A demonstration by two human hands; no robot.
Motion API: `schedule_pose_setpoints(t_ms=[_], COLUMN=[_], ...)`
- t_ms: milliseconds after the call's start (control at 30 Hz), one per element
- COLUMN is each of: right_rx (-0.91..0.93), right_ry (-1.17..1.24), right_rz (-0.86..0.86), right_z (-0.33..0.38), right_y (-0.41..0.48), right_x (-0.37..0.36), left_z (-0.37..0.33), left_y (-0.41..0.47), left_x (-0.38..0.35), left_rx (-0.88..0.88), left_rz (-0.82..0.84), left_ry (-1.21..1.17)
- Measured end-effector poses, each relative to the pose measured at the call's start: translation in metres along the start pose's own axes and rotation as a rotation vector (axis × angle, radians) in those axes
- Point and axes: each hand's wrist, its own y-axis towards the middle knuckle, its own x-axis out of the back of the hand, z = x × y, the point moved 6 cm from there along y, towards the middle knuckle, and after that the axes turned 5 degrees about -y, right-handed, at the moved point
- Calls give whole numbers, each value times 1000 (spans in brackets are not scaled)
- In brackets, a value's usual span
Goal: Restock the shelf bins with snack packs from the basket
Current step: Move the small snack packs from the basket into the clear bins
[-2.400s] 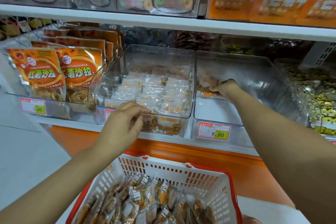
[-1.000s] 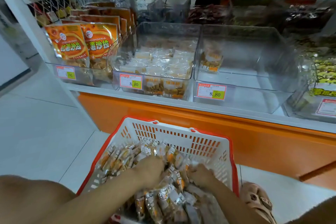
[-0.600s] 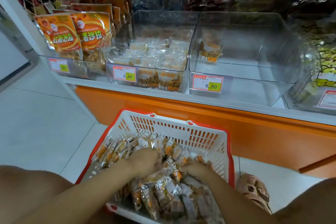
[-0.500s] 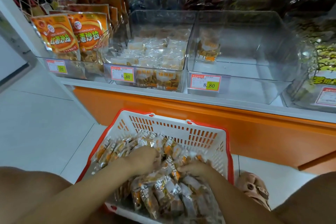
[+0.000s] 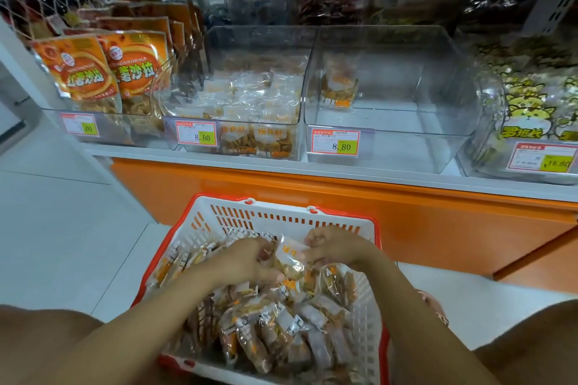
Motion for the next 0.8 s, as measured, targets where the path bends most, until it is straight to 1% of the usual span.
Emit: schedule_pose_setpoints(t_ms=[133,233,300,367,433,467,567,633,700,800], right_rx=[163,303,349,367,383,396,421,398,327,91], right_ry=[-8,93,115,115,118,122,209,239,232,221], right_rz=[-133,-170,-225,-348,-468,-521,-698,-818,-887,-826], right_z=[54,90,107,118,129,135,150,156,159,150], right_y=[-40,-76,-92,-99,-105,-108,-119,-119,-109,-68], right_x=[28,46,56,71,89,99,140,170,197,227], left_z=[-44,-77,-100,-122,-146,-156,-182,-193,-198,-201], left_y=[-19,-34,-45,-50,-54,-54,-53,-41,-16,14], left_x=[22,48,67,83,97,107,142,161,169,160], left_rx=[-136,-242,-328,-412,-470,-496,-559,-576,-529,-478], left_rz=[-25,-167,-267,-331,-395,-456,-739,-849,-852,-774], left_ry=[-201,-344,-404,-402,-343,-311,-276,-277,-227,-136])
